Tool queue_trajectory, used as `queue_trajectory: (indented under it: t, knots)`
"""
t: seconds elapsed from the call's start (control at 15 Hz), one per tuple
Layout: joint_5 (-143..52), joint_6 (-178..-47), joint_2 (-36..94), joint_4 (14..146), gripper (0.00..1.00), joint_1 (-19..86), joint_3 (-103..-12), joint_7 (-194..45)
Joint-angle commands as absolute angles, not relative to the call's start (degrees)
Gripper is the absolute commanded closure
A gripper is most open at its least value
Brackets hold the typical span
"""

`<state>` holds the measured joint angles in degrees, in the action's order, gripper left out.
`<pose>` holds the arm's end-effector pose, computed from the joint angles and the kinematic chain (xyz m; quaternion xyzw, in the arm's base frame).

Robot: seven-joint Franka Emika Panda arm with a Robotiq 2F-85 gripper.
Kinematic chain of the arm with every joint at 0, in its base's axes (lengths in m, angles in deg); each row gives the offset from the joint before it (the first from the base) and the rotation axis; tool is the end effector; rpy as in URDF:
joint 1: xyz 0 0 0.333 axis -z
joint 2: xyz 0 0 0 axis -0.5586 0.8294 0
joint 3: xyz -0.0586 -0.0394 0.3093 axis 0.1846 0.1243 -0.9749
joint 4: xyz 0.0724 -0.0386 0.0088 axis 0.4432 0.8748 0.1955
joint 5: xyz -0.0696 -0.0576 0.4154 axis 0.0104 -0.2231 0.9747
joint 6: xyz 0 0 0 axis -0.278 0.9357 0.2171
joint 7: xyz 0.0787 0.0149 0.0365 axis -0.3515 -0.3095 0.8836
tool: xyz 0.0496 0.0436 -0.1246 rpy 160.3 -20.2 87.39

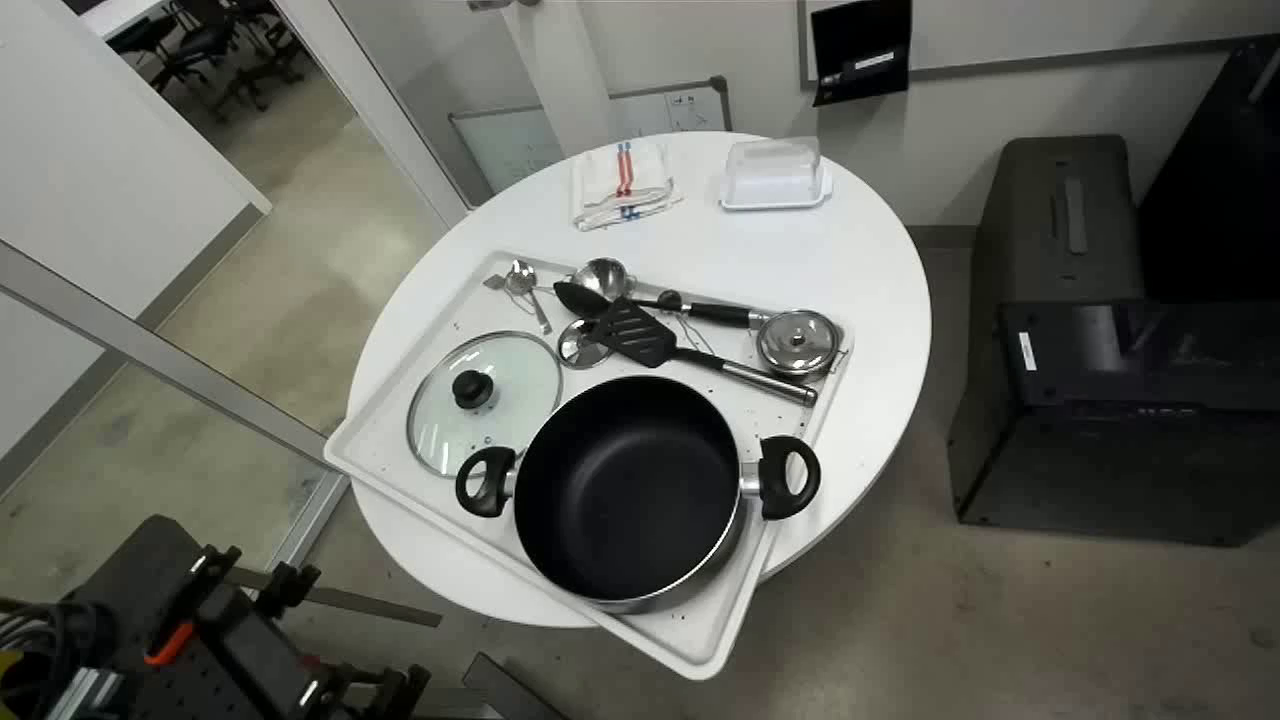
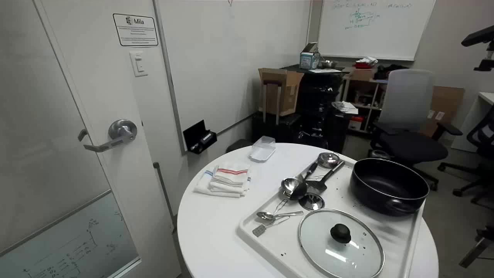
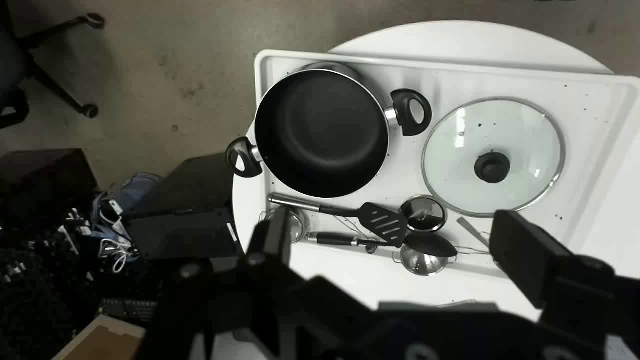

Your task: Put the glass lid on the black pot.

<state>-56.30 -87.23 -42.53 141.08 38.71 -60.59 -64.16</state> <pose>0.3204 -0.0562 0.4841 0.9886 0.0343 0.0846 0.1198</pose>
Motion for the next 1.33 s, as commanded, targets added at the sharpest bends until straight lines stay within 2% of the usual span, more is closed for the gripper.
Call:
queue_trajectory:
  t: [0.0,0.53,1.27]
  knots:
    - [-56.81,-86.92,-42.48,140.9,0.0,37.95,-60.07,-64.65]
    - [-56.93,-87.33,-39.76,139.79,0.0,36.91,-60.3,-63.48]
    - [-54.98,-94.39,-16.45,133.89,0.0,26.18,-57.41,-44.89]
